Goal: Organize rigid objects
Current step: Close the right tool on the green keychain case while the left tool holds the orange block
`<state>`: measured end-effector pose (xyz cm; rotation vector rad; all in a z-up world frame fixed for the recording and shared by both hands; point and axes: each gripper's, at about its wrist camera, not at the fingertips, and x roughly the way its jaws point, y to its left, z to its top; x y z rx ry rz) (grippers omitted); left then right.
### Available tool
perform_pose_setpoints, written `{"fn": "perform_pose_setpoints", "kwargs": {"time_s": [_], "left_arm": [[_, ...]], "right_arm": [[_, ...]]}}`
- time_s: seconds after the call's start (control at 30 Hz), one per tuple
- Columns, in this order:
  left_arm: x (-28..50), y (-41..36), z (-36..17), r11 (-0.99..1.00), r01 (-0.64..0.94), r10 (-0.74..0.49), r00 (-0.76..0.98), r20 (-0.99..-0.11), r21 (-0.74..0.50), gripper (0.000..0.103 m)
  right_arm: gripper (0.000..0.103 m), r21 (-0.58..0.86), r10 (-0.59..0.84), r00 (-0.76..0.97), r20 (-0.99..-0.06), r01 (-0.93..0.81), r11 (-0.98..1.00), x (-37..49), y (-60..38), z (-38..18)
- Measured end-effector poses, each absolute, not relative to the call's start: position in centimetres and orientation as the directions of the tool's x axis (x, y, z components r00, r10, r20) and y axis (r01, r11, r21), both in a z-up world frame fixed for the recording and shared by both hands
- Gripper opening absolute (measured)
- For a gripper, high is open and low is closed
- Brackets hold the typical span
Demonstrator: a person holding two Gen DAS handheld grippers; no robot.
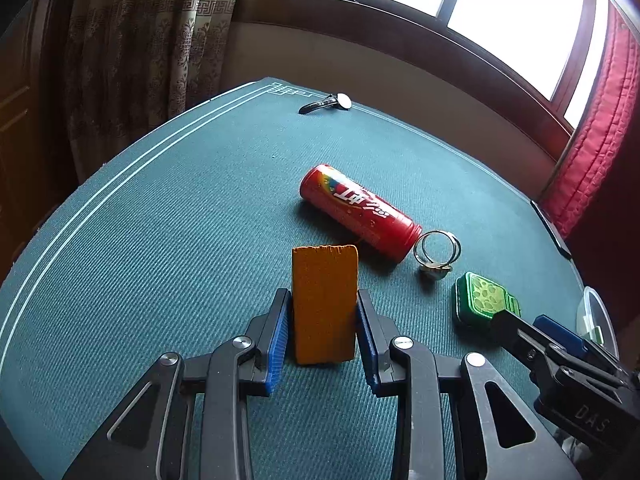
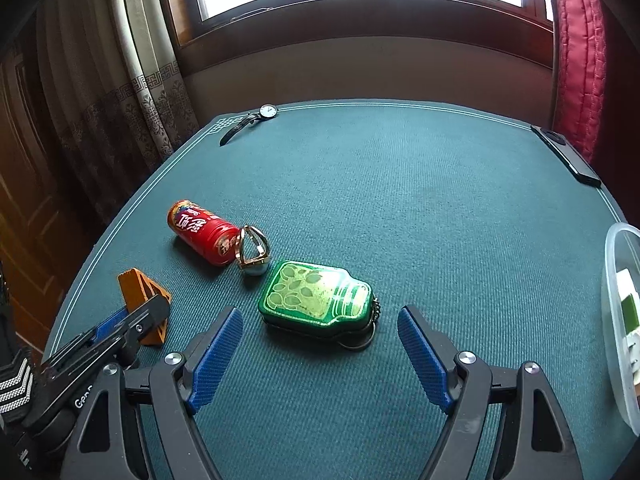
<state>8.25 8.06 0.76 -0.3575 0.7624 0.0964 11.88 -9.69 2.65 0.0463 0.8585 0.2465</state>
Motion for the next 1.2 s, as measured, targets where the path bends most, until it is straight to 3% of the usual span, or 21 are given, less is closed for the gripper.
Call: {"fn": "perform_pose_setpoints", "kwargs": {"time_s": [0.67, 0.8, 1.2], "left_arm": [[8.3, 8.1, 0.8, 0.935, -0.214, -0.044, 0.722, -0.691, -0.284, 0.033], [8.3, 8.1, 0.8, 0.935, -0.214, -0.044, 0.722, -0.691, -0.284, 0.033], [8.3, 8.1, 0.9, 0.935, -0.212, -0.047, 0.722, -0.691, -0.285, 0.033]], "right_arm": [[0.083, 0.062, 0.176, 0.615, -0.769, -0.202, 0.977, 14.0, -8.1, 1.2], [0.076, 0.032, 0.152, 0.625, -0.766, -0.199, 0.979, 13.9, -7.9, 1.2], [0.076, 0.022, 0.143, 0.643, -0.753, -0.193, 0.981, 11.9, -9.1, 1.3]]}}
